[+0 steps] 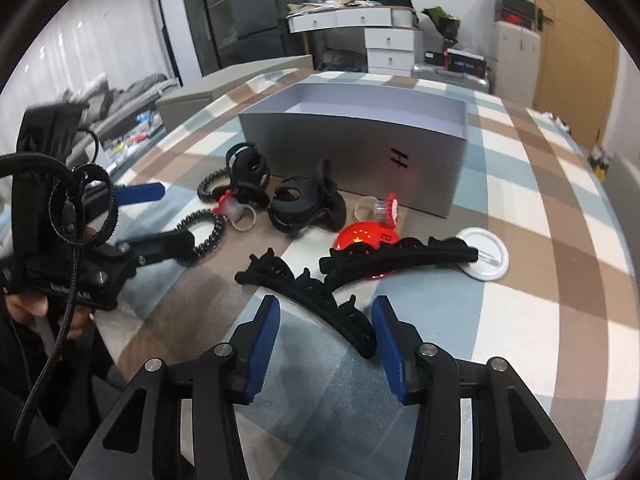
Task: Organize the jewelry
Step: 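Move the open right gripper onto the black toothed comb while the left gripper approaches a black bead bracelet, then close the right gripper on the black comb while the left gripper grasps the bead bracelet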
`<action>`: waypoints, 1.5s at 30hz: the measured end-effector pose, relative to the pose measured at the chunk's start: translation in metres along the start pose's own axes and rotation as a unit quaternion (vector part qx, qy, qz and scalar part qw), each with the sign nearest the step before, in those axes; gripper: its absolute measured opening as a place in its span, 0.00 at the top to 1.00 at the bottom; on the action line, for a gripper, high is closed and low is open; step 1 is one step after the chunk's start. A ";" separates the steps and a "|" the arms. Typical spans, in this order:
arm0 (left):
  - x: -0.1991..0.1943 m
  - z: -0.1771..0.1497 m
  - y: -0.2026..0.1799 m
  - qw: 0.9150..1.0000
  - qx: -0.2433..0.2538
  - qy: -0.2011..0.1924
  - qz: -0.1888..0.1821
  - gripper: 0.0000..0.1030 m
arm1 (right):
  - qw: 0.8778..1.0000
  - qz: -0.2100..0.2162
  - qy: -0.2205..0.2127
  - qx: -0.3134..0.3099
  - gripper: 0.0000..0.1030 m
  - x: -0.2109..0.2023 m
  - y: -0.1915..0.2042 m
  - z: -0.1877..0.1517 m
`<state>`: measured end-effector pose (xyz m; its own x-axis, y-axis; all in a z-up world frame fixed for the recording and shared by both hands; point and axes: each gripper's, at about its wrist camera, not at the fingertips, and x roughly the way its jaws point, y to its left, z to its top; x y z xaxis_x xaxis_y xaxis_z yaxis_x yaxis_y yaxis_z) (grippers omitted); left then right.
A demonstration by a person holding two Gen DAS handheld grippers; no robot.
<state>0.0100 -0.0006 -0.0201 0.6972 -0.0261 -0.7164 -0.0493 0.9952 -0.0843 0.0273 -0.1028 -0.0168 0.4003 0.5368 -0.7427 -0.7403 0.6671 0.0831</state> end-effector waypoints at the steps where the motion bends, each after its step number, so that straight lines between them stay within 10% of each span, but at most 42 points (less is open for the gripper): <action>1: 0.000 0.000 0.000 1.000 0.002 0.002 -0.003 0.01 | 1.000 -0.001 -0.001 -0.002 0.57 0.001 0.001 0.001; 5: 0.001 -0.001 -0.006 0.999 0.021 0.015 -0.021 0.01 | 1.000 -0.008 -0.007 -0.017 0.84 0.006 0.004 0.004; 24: -0.011 -0.001 -0.002 0.999 0.028 -0.022 -0.025 0.04 | 0.992 0.069 -0.095 0.041 0.87 -0.028 -0.009 0.003; 38: 0.001 -0.004 0.000 0.999 0.027 0.020 -0.040 0.90 | 0.991 0.070 -0.104 0.042 0.87 -0.037 -0.010 0.003; 45: -0.004 -0.003 0.003 0.999 0.019 0.005 -0.039 0.96 | 0.991 0.067 -0.107 0.045 0.87 -0.038 -0.011 0.002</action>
<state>0.0052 0.0022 -0.0192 0.6912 -0.1043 -0.7151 0.0322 0.9930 -0.1137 0.0216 -0.1289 0.0118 0.4144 0.7145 -0.5638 -0.7477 0.6204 0.2367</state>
